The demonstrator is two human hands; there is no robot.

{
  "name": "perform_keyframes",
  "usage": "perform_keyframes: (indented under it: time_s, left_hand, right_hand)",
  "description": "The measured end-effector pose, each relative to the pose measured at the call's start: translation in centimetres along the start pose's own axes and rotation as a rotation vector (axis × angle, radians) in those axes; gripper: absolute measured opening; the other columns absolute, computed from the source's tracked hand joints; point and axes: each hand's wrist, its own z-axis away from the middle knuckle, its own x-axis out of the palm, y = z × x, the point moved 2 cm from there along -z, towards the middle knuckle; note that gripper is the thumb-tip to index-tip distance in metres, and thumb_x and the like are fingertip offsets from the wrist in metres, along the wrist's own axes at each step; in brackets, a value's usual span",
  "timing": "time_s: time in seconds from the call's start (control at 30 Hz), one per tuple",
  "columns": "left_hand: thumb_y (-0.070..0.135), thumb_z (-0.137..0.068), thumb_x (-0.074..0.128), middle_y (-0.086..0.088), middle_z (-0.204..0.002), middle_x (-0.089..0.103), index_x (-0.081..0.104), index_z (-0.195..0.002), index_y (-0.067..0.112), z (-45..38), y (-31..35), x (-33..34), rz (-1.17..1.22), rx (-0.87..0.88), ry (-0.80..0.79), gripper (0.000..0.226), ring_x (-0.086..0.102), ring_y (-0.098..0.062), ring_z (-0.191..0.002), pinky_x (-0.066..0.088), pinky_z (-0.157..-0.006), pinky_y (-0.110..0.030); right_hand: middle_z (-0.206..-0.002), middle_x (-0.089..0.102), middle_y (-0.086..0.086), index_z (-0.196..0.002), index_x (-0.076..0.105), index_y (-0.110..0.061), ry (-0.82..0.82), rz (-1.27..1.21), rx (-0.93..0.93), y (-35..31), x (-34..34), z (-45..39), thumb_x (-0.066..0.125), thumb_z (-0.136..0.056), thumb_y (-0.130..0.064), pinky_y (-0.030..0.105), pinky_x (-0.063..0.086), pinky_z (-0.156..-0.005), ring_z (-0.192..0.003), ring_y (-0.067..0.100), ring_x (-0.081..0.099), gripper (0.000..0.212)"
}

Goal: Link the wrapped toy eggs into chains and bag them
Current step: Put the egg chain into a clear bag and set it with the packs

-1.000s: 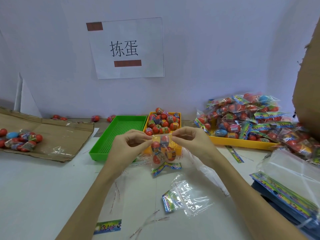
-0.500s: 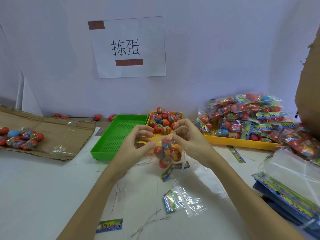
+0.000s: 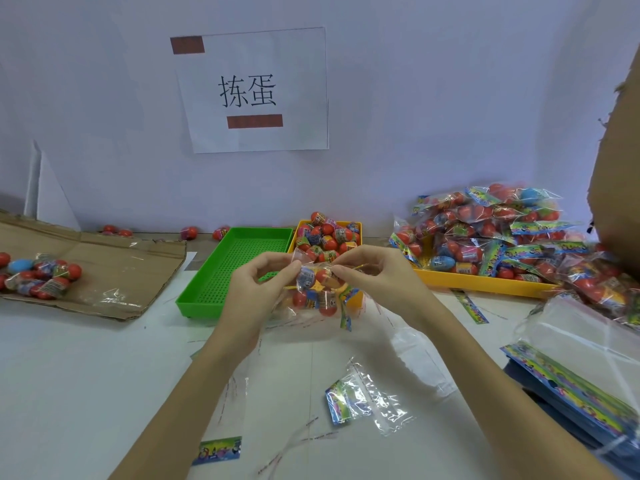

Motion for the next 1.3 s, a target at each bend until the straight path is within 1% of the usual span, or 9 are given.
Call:
perform_keyframes:
  time_s: [0.1, 0.2, 0.27, 0.4, 0.63, 0.8, 0.93, 1.13, 1.3]
  left_hand:
    - [0.006, -0.093, 0.075, 0.0, -0.093, 0.076, 0.075, -0.09, 0.015, 0.0, -0.1, 0.0, -0.021, -0.005, 0.021, 0.009, 0.073, -0.016, -0.084, 0.059, -0.066, -0.03]
    - [-0.003, -0.093, 0.069, -0.007, -0.096, 0.075, 0.071, -0.091, 0.008, -0.1, -0.1, 0.1, -0.005, -0.04, -0.056, 0.012, 0.072, -0.017, -0.092, 0.06, -0.068, -0.029]
    - [0.003, -0.093, 0.073, -0.016, -0.1, 0.074, 0.072, -0.093, 0.004, -0.1, -0.3, 0.2, -0.026, -0.036, -0.099, 0.001, 0.072, -0.022, -0.096, 0.063, -0.075, -0.036]
    - [0.026, -0.078, 0.085, -0.015, -0.092, 0.077, 0.078, -0.087, 0.007, 0.2, -0.2, 0.5, -0.024, -0.034, -0.065, 0.022, 0.075, -0.021, -0.082, 0.062, -0.069, -0.031]
    - [0.02, -0.07, 0.088, -0.016, -0.095, 0.079, 0.079, -0.084, 0.003, 0.0, 0.3, 0.3, 0.135, -0.05, 0.003, 0.024, 0.077, -0.023, -0.085, 0.063, -0.071, -0.03]
    - [0.011, -0.089, 0.078, -0.01, -0.094, 0.078, 0.075, -0.094, 0.004, 0.2, 0.2, 0.2, 0.081, -0.054, -0.039, 0.008, 0.076, -0.02, -0.086, 0.062, -0.072, -0.03]
    - [0.022, -0.081, 0.083, -0.014, -0.092, 0.079, 0.078, -0.097, 0.005, 0.3, 0.2, 0.4, 0.037, -0.075, -0.028, 0.023, 0.075, -0.019, -0.082, 0.063, -0.07, -0.029]
    - [0.031, -0.078, 0.084, -0.014, -0.102, 0.079, 0.08, -0.104, 0.008, 0.3, 0.3, 0.4, 0.024, -0.116, -0.051, 0.035, 0.075, -0.026, -0.094, 0.063, -0.085, -0.039]
    - [0.032, -0.082, 0.085, -0.019, -0.105, 0.078, 0.079, -0.103, 0.002, 0.4, 0.1, 0.3, -0.001, -0.168, -0.1, 0.037, 0.076, -0.033, -0.1, 0.062, -0.092, -0.045]
  right_hand:
    - [-0.086, 0.078, -0.008, -0.094, 0.08, -0.021, 0.045, -0.065, 0.008, 0.1, 0.1, -0.1, 0.077, -0.091, -0.025, 0.019, 0.058, -0.073, -0.084, 0.008, 0.073, 0.006]
    - [-0.083, 0.077, -0.008, -0.089, 0.08, -0.023, 0.075, -0.072, 0.012, 0.2, 0.2, -0.2, 0.078, -0.09, -0.026, 0.019, 0.059, -0.069, -0.083, 0.007, 0.073, 0.004]
    - [-0.083, 0.076, -0.009, -0.086, 0.08, -0.024, 0.086, -0.081, 0.007, 0.2, 0.2, -0.2, 0.078, -0.089, -0.027, 0.017, 0.057, -0.068, -0.083, 0.006, 0.072, 0.005]
    - [-0.08, 0.076, -0.011, -0.083, 0.08, -0.024, 0.091, -0.12, 0.015, 0.2, -0.2, -0.3, 0.079, -0.089, -0.028, 0.013, 0.055, -0.067, -0.08, 0.004, 0.071, 0.007]
    - [-0.083, 0.077, -0.004, -0.085, 0.08, -0.021, 0.152, -0.203, 0.068, 0.7, -0.6, -0.7, 0.076, -0.09, -0.03, 0.018, 0.059, -0.076, -0.085, 0.008, 0.072, 0.01]
    - [-0.085, 0.076, -0.002, -0.088, 0.079, -0.019, 0.141, -0.2, 0.074, 0.5, -0.3, -0.5, 0.074, -0.092, -0.029, 0.02, 0.059, -0.08, -0.088, 0.013, 0.072, 0.012]
    - [-0.083, 0.076, -0.004, -0.087, 0.079, -0.021, 0.109, -0.186, 0.065, 0.0, -0.1, -0.1, 0.074, -0.093, -0.026, 0.021, 0.06, -0.075, -0.087, 0.012, 0.072, 0.01]
    - [-0.083, 0.076, -0.003, -0.089, 0.078, -0.018, 0.104, -0.2, 0.081, -0.7, 0.2, 0.1, 0.073, -0.094, -0.025, 0.021, 0.059, -0.071, -0.084, 0.01, 0.072, 0.01]
    - [-0.09, 0.075, 0.002, -0.094, 0.077, -0.013, 0.098, -0.202, 0.083, -1.0, 0.3, 0.4, 0.073, -0.094, -0.024, 0.028, 0.061, -0.079, -0.092, 0.017, 0.072, 0.012]
